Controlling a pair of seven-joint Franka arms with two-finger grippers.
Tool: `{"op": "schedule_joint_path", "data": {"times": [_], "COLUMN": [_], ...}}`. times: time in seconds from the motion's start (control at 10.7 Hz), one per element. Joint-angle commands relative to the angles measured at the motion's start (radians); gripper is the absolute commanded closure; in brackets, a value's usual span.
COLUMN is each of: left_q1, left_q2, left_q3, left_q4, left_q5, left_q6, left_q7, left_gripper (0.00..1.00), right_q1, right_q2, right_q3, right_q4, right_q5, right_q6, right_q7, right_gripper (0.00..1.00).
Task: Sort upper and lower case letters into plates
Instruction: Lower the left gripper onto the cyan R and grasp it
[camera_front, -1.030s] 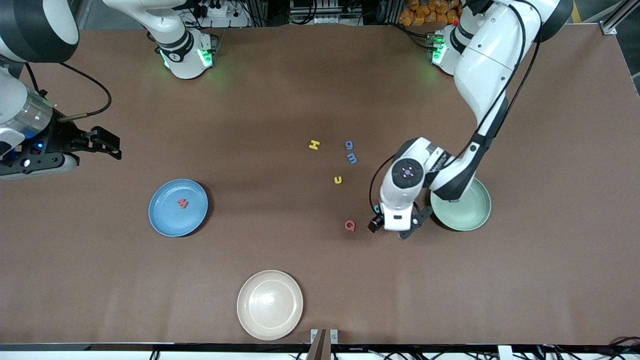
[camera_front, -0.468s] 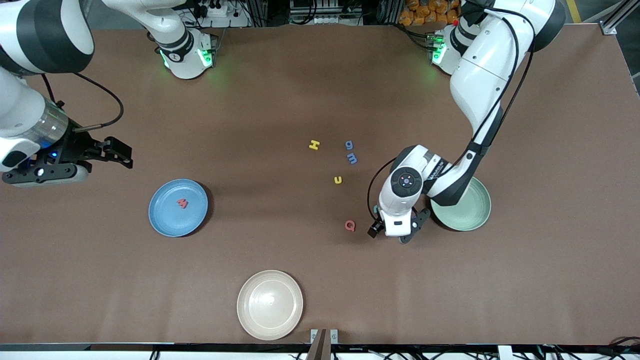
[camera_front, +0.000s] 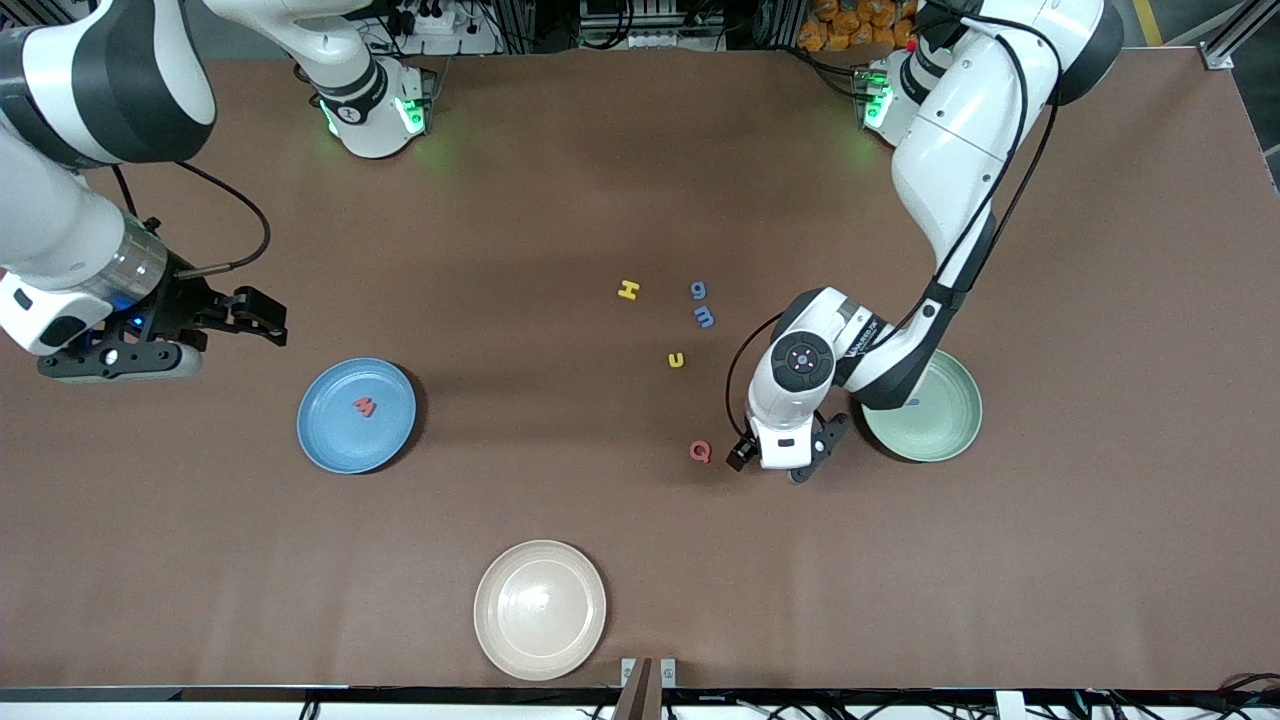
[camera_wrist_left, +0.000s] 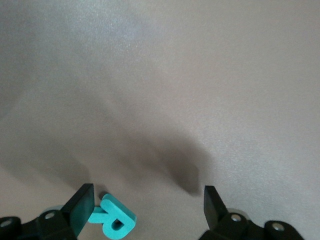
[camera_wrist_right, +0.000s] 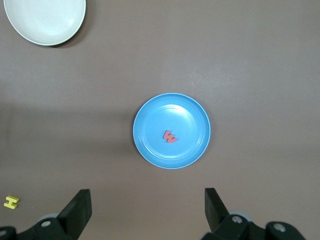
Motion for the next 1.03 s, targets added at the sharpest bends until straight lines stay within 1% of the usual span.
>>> {"op": "schedule_joint_path", "data": {"times": [0.0,0.19,0.47,0.75,0.84,0.94], "left_q1": [0.009,0.013,0.022,0.027,0.027,0.027], "left_q2": [-0.003,-0.015,-0.024,-0.025,-0.021,-0.02], "left_q3": [-0.029,-0.041,-0.041,-0.04,-0.04,-0.04], "left_q4": [0.0,-0.003,-0.029,-0.033,-0.032,-0.033], "left_q5": [-0.022,-0.022,-0.021,-0.013,-0.012,-0.012], "left_q6": [-0.011,-0.06,-0.062,-0.062,-0.062,-0.062], "left_q7": [-0.034,-0.034,-0.016,0.004,0.01,0.01], "left_gripper": [0.03,0.02,0.02,0.03,0.08,0.17], "right_q1": [0.002,0.003,0.003,0.003,0.003,0.003], "right_q2": [0.01,0.01,0.012,0.018,0.019,0.019], "right_q3": [-0.002,-0.002,-0.002,-0.002,-0.002,-0.002], "right_q4": [0.02,0.02,0.02,0.02,0.02,0.02], "right_q5": [0.017,0.015,0.015,0.015,0.015,0.015], "right_q6": [-0.004,-0.004,0.009,0.01,0.012,0.012], "right_q7": [0.014,0.014,0.013,0.013,0.013,0.013], "right_gripper": [0.0,0.0,0.0,0.0,0.0,0.0]}}
